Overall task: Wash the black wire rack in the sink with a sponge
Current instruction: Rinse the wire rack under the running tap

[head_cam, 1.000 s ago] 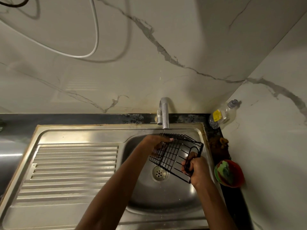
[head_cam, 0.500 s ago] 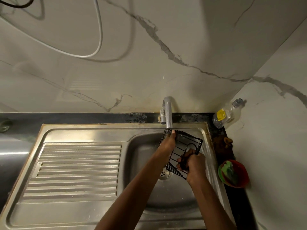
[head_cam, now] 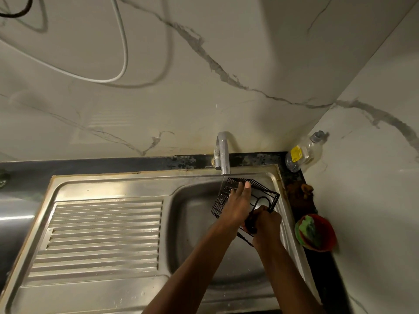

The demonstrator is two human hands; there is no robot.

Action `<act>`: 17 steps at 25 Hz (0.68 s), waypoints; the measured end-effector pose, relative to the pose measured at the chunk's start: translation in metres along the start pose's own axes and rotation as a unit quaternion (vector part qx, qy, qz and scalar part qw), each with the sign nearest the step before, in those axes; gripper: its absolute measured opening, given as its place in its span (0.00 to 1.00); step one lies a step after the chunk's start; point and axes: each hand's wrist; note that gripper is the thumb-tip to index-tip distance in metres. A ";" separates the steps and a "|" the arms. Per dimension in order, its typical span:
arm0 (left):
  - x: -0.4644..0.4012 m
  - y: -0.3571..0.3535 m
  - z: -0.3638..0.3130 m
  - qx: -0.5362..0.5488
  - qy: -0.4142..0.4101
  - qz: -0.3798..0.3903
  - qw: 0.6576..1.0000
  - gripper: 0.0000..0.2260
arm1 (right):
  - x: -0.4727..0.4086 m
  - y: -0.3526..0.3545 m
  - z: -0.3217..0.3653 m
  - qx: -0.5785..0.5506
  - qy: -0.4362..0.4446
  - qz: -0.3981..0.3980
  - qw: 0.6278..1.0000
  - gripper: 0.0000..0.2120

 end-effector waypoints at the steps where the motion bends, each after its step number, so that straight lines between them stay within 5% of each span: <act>1: 0.003 0.000 -0.002 0.007 0.004 0.010 1.000 0.30 | 0.000 0.000 -0.001 0.003 0.000 0.007 1.000 0.11; 6: -0.013 0.019 -0.002 0.037 0.084 0.001 0.996 0.34 | 0.007 -0.007 -0.014 0.054 -0.002 0.019 0.998 0.09; 11: -0.042 0.047 0.020 0.125 0.077 -0.052 0.988 0.25 | 0.023 -0.010 -0.030 0.128 0.067 0.015 0.989 0.14; 17: -0.058 0.030 0.030 0.133 0.125 -0.048 0.982 0.27 | 0.005 -0.013 -0.020 0.094 0.074 -0.039 0.992 0.12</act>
Point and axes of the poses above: each hand's wrist, its own x-axis away from the middle knuckle, its own y-axis out of the back of the hand, z = x × y, and after that the axes turned 13 degrees about -y, right-handed
